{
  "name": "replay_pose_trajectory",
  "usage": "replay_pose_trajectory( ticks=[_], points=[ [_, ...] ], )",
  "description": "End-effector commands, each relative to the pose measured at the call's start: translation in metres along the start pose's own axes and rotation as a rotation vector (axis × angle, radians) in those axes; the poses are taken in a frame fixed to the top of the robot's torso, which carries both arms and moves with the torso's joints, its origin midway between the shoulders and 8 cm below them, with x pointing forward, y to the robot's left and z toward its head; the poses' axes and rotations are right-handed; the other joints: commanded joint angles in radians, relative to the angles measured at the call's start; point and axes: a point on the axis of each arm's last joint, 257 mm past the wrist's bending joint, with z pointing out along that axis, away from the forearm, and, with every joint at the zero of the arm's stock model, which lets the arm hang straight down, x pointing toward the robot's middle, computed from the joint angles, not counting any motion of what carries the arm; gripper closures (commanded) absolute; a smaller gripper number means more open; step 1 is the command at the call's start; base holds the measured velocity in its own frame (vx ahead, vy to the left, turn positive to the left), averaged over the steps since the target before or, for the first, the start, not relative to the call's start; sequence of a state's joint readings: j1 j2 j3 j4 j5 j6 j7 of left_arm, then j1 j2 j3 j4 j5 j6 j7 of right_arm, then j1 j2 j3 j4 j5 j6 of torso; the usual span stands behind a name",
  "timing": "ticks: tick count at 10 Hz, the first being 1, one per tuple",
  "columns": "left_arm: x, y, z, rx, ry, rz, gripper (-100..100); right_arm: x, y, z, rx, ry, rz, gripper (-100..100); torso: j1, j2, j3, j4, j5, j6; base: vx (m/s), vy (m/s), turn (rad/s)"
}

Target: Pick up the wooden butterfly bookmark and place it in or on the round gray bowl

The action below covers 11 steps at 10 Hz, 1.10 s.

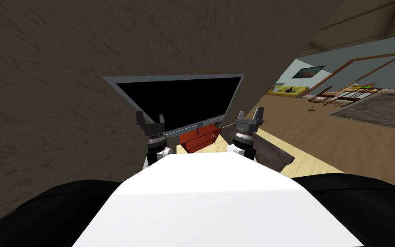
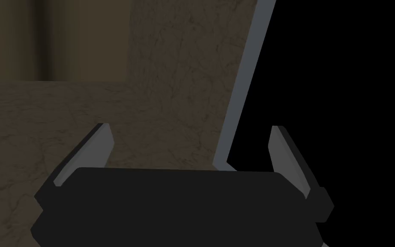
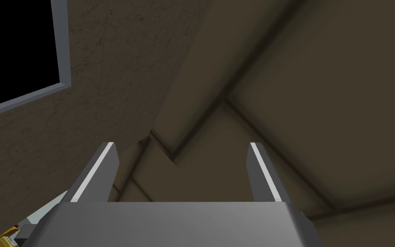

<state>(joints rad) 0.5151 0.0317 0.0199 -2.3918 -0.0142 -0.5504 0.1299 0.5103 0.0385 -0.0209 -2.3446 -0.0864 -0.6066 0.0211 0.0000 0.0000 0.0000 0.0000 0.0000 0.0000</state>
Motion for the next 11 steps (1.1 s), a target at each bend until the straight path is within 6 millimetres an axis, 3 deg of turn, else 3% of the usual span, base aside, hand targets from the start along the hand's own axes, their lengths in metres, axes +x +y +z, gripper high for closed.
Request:
replay_pose_trajectory(
  ticks=[1, 8, 11],
  points=[
    [0.001, 0.015, -0.005, -0.031, 0.026, -0.027, -100, 0.0, 0.0, 0.0, 0.0, 0.0, 0.0, 0, 0.0, 0.0, 0.0, 0.0, 0.0, 0.0, 0.004, -0.033, -0.026],
    [-0.021, 0.088, -0.038, -0.174, -0.032, -0.212, -100, 0.0, 0.0, 0.0, 0.0, 0.0, 0.0, 0, -0.006, -0.001, -0.001, 0.0, -0.001, 0.0, 0.022, -0.093, -0.038],
    [-0.029, 0.11, -0.051, -0.218, -0.063, -0.251, -100, 0.0, 0.0, 0.0, 0.0, 0.0, 0.0, 0, -0.006, -0.001, -0.001, 0.0, -0.001, 0.0, 0.018, -0.085, -0.022]
  ],
)
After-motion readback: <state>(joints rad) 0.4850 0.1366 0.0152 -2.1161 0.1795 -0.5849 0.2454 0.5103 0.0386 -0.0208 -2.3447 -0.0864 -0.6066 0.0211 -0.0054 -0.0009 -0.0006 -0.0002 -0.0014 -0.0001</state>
